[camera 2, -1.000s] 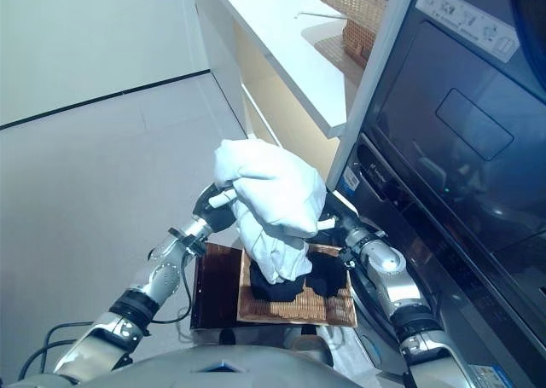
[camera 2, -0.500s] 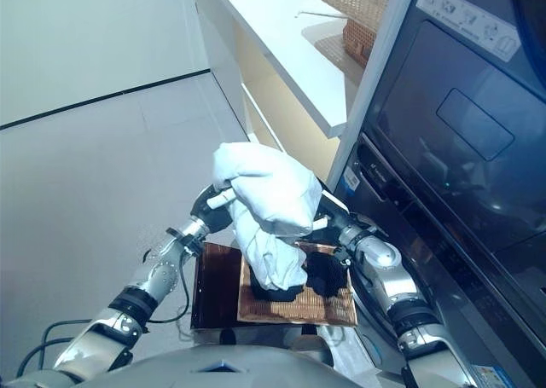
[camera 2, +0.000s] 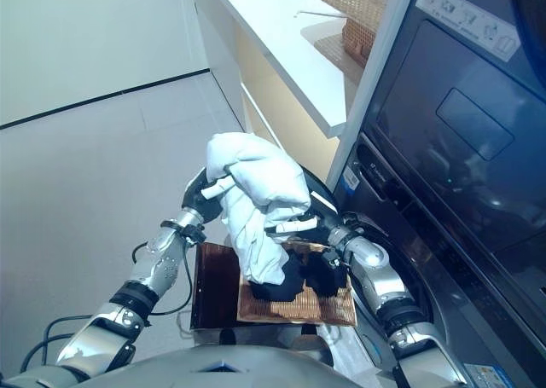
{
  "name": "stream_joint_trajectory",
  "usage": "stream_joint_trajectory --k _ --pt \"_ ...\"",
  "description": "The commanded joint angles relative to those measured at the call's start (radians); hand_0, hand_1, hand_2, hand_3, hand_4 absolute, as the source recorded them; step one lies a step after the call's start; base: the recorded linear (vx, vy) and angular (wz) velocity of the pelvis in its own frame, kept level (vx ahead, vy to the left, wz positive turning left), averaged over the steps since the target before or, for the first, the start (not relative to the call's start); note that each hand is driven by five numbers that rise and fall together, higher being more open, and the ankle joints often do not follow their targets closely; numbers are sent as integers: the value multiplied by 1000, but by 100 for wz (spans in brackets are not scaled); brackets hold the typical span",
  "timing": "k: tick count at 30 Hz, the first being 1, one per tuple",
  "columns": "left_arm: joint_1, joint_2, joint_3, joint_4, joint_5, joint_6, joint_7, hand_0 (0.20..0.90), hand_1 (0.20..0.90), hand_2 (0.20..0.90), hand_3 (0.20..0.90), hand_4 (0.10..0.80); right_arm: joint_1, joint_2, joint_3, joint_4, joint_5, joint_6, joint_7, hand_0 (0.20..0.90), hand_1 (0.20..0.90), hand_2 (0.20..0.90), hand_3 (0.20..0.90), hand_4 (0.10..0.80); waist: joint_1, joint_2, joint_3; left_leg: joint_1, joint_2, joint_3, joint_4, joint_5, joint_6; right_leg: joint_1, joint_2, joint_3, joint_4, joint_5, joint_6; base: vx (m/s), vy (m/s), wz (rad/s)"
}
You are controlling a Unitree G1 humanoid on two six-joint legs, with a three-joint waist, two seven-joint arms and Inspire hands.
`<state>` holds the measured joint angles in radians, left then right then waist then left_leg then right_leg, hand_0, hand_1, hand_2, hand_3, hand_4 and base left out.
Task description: Pick up the clothes and place them into the washing machine
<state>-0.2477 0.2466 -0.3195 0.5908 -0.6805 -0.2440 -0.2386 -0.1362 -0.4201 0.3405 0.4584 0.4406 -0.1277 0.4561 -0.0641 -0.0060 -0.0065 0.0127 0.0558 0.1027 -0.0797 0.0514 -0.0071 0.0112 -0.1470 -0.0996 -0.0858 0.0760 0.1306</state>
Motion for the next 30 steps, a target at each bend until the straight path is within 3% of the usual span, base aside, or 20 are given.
stream_joint_trajectory --k 1,10,17,30 --pt "-250 -20 48 58 65 -175 51 200 200 200 200 300 -86 39 -4 -66 61 -99 5 900 900 900 900 800 35 -56 -86 14 24 -30 -8 -45 -73 -44 -44 -31 18 8 37 0 0 0" --pt "-269 -10 37 66 322 -211 259 200 200 200 200 300 -69 44 25 -124 86 -119 6 900 900 900 900 800 30 -62 -88 14 28 -27 -8 -45 -75 -40 -41 -32 15 4 37 0 0 0" --pt "-263 -23 39 69 361 -216 320 200 200 200 200 300 -52 79 29 -142 158 -132 -3 900 900 900 900 800 26 -61 -82 12 29 -25 -8 -44 -76 -42 -41 -31 16 3 38 0 0 0" --pt "-268 -26 41 48 445 -221 438 200 200 200 200 300 -39 94 111 -182 110 -153 -43 900 900 900 900 800 24 -63 -76 15 30 -22 -8 -44 -77 -39 -42 -34 16 3 38 0 0 0"
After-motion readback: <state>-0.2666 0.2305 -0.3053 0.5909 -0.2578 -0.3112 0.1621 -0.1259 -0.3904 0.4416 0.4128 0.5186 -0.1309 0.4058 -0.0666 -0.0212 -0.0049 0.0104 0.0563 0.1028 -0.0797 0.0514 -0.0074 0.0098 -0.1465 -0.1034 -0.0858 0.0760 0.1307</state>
